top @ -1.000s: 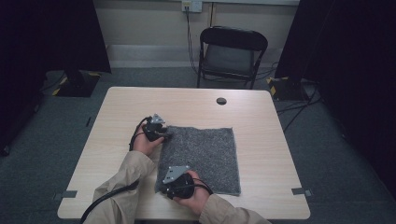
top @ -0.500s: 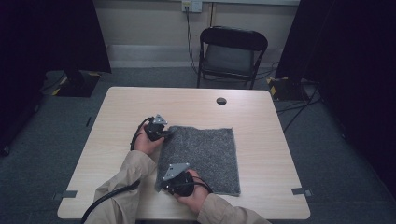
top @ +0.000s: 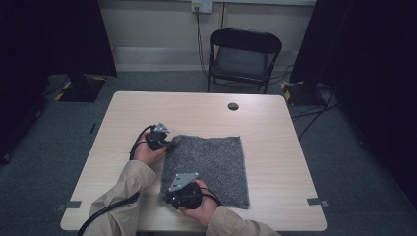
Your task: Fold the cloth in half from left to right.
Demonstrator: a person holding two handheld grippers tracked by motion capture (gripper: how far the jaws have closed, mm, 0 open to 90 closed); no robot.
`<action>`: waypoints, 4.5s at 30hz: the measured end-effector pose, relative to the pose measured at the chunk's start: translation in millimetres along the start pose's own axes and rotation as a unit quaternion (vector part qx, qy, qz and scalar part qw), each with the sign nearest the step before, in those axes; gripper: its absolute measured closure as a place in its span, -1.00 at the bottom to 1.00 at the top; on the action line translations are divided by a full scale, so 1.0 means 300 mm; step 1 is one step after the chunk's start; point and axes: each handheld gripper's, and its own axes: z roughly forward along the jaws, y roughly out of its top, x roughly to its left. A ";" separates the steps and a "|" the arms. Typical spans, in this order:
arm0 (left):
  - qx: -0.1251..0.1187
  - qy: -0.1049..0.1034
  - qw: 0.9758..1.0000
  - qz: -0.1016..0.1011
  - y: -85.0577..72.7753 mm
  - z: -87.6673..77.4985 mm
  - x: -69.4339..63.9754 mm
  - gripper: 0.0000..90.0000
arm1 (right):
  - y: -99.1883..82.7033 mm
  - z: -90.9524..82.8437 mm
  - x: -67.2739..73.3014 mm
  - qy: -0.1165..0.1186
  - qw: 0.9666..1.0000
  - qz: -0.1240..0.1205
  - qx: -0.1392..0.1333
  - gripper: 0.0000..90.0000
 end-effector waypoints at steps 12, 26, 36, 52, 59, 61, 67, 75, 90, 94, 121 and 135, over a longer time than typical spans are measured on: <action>-0.030 0.051 0.997 -0.044 -0.011 0.000 0.053 -0.09 | -0.002 0.062 0.006 -0.003 0.999 -0.031 0.030 0.63; -0.020 0.007 0.998 -0.052 0.022 -0.038 0.046 0.94 | 0.014 0.023 0.021 0.012 1.000 -0.018 0.002 0.96; -0.045 0.010 0.997 -0.060 0.088 -0.195 0.062 0.95 | 0.103 -0.032 0.043 0.031 0.998 -0.010 -0.059 0.95; -0.053 -0.027 0.996 -0.063 0.146 -0.170 -0.001 0.95 | 0.056 -0.125 0.032 0.035 0.996 0.006 -0.079 0.95; -0.047 -0.017 0.997 -0.067 0.123 -0.189 0.036 0.95 | 0.074 -0.093 0.025 0.043 0.996 0.002 -0.074 0.95; -0.049 -0.012 0.996 -0.072 0.109 -0.208 0.055 0.95 | 0.084 -0.069 0.025 0.048 0.996 0.002 -0.071 0.95; -0.046 0.003 0.995 -0.083 0.049 -0.271 0.117 0.95 | 0.133 -0.002 0.040 0.062 0.996 -0.011 -0.068 0.95; -0.032 0.019 0.996 -0.075 0.028 -0.352 0.151 0.95 | 0.186 0.046 0.072 0.088 0.992 -0.009 -0.086 0.95; -0.028 -0.039 0.999 0.002 0.258 -0.152 -0.061 0.95 | 0.050 -0.191 0.024 0.037 0.996 0.011 -0.077 0.94; -0.019 -0.048 0.999 0.010 0.289 -0.084 -0.098 0.95 | -0.007 -0.245 0.004 0.021 0.997 0.025 -0.075 0.94; -0.008 -0.016 1.000 -0.005 0.261 0.031 -0.142 -0.12 | -0.222 -0.334 -0.095 -0.030 0.993 0.110 -0.024 -0.08; 0.005 0.027 0.999 -0.043 0.143 -0.024 -0.082 -0.04 | -0.250 -0.423 -0.152 -0.069 0.991 0.111 -0.009 -0.40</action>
